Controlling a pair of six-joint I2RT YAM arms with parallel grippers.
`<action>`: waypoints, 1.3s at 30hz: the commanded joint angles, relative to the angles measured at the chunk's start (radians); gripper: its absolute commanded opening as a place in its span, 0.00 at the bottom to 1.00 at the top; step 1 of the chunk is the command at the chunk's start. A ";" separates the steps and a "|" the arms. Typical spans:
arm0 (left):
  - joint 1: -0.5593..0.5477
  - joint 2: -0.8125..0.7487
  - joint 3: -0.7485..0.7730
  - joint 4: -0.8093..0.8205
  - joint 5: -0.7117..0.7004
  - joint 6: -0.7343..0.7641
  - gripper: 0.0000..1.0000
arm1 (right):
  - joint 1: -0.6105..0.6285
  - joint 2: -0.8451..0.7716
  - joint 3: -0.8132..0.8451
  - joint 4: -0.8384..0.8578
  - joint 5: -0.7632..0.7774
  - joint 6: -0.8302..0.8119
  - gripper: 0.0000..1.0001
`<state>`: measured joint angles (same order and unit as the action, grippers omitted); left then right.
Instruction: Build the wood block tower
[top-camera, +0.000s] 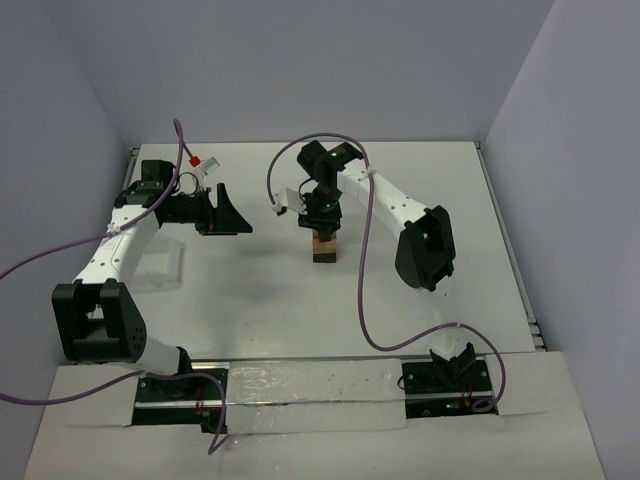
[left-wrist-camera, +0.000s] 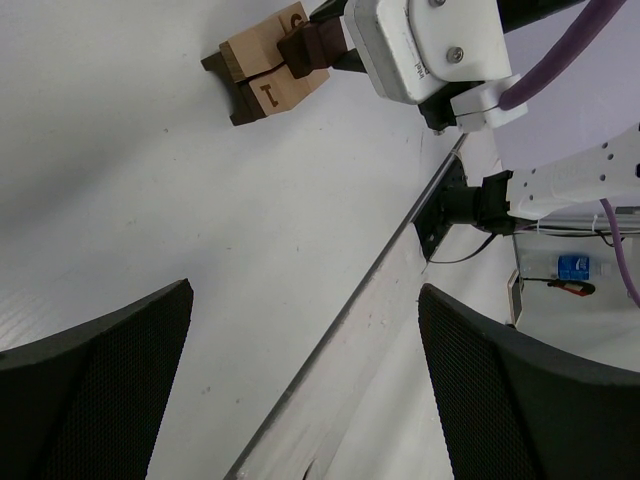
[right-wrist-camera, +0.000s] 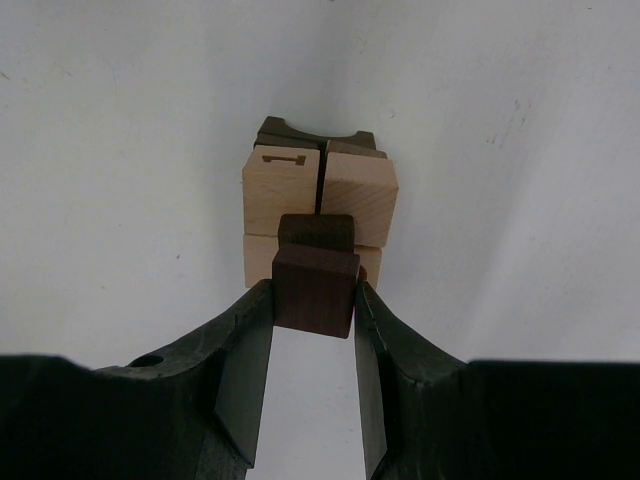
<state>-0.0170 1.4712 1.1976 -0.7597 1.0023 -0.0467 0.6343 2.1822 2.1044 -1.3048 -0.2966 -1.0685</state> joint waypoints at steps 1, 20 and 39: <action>0.005 -0.006 0.040 0.010 0.022 0.009 0.99 | 0.010 0.008 0.026 -0.017 -0.011 -0.011 0.28; 0.005 -0.001 0.040 0.008 0.025 0.008 0.99 | 0.010 0.002 -0.004 0.001 -0.009 -0.011 0.38; 0.005 -0.001 0.046 0.001 0.030 0.010 0.99 | 0.013 0.001 -0.022 0.014 -0.007 -0.009 0.42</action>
<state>-0.0170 1.4712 1.1976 -0.7597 1.0031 -0.0471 0.6373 2.1822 2.0860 -1.2989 -0.2996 -1.0683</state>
